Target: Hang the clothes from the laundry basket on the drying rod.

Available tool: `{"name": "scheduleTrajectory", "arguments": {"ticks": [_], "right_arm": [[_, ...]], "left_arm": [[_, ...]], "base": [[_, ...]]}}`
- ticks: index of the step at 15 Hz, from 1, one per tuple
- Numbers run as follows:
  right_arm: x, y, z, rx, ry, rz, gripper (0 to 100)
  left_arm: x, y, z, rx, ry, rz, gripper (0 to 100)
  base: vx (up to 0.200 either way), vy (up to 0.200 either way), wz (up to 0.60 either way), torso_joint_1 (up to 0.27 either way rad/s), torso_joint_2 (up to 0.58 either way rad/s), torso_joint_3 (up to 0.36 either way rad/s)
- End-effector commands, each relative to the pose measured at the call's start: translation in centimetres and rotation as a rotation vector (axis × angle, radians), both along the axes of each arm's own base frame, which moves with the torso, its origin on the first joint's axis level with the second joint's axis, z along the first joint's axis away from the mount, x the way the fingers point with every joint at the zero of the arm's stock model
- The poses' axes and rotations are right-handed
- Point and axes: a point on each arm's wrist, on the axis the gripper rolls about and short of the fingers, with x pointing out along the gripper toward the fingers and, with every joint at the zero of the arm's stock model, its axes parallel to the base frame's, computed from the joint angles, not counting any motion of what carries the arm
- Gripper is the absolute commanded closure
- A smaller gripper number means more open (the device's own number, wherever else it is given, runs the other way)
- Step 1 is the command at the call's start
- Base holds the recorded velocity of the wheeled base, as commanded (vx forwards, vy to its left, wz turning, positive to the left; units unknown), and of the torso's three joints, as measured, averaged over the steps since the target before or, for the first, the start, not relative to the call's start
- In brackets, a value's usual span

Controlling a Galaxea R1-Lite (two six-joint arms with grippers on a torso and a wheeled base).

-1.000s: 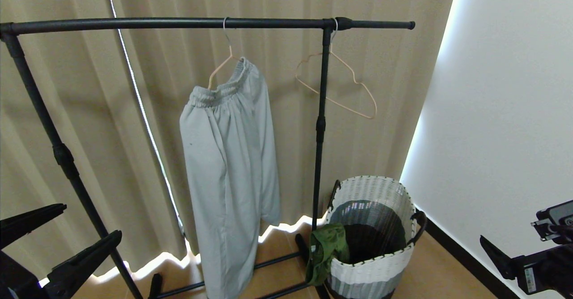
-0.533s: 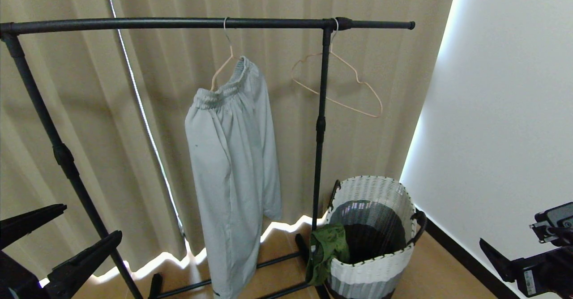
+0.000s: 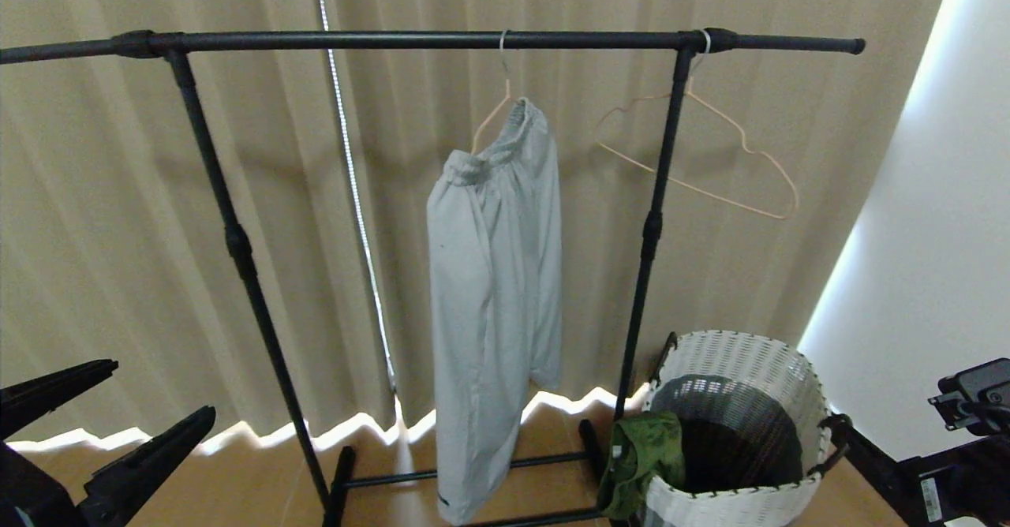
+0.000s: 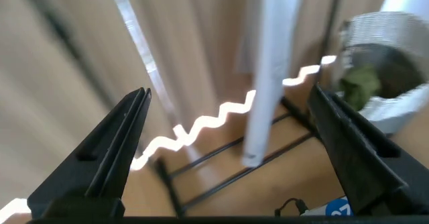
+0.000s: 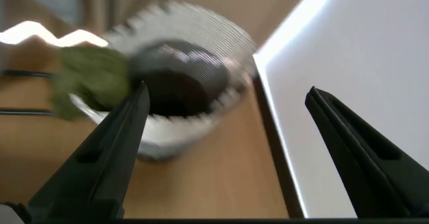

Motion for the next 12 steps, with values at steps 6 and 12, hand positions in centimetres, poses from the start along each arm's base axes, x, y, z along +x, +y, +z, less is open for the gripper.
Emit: {"name": "scheduleTrajectory", "arguments": {"ticks": [6, 12], "right_arm": [[-0.13, 0.02, -0.02, 0.003, -0.002, 0.005, 0], [-0.35, 0.01, -0.18, 0.002, 0.004, 0.007, 0]], "left_arm": [[0.03, 0.0, -0.02, 0.0, 0.002, 0.0, 0], [0.03, 0.0, -0.02, 0.0, 0.002, 0.0, 0]], "base": [[0.0, 0.0, 0.1, 0.0, 0.0, 0.0], [0.0, 0.0, 0.0, 0.0, 0.0, 0.0]]}}
